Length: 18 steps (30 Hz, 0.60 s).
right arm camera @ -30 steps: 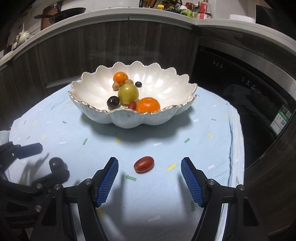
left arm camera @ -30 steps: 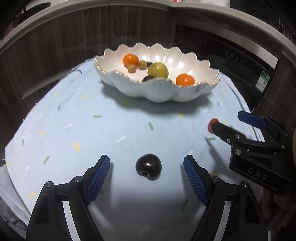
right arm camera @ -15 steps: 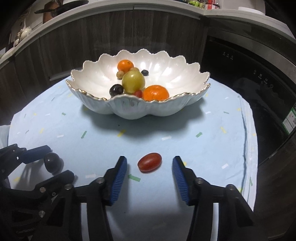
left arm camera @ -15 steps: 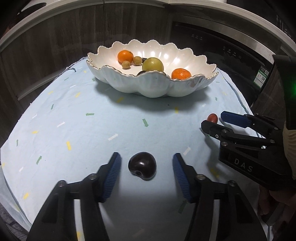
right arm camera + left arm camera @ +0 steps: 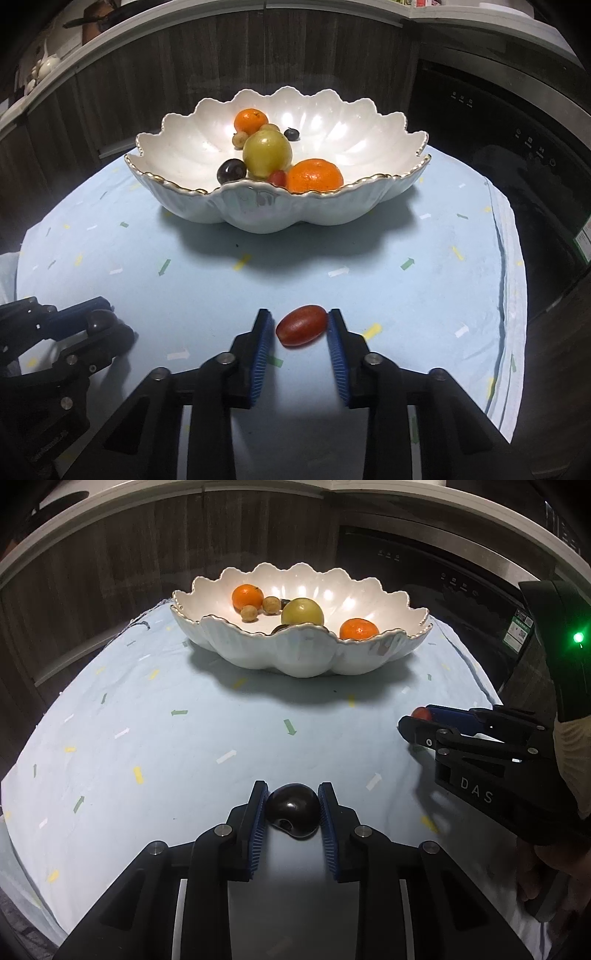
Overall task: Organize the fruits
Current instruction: 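Grasp the dark plum with the left tool while the right tool grasps the red grape tomato, then carry the dark plum and grape tomato over the white bowl with both tools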
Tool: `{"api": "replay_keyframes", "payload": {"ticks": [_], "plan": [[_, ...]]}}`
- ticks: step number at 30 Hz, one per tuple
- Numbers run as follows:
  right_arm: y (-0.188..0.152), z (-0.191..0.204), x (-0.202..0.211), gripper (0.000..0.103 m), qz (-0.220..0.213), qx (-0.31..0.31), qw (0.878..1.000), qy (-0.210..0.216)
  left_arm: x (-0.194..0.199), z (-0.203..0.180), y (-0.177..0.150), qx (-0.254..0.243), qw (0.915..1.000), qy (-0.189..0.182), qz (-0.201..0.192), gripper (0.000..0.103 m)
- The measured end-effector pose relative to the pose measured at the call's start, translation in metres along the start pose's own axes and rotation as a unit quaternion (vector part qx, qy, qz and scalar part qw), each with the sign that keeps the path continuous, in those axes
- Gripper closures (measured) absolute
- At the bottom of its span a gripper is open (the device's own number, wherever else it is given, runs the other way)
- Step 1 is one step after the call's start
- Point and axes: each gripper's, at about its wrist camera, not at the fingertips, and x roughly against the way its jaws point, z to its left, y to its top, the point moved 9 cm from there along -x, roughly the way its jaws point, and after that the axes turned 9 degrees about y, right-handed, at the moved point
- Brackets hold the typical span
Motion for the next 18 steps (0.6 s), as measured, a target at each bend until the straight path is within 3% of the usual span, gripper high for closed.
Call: {"api": "replay_keyframes", "payload": {"ticks": [18], "plan": [[-0.004,0.012,0.015,0.076,-0.007,-0.011,1.0,-0.007,0.0,0.005,0.005,-0.004,1.0,-0.006,0.006,0.075]]}}
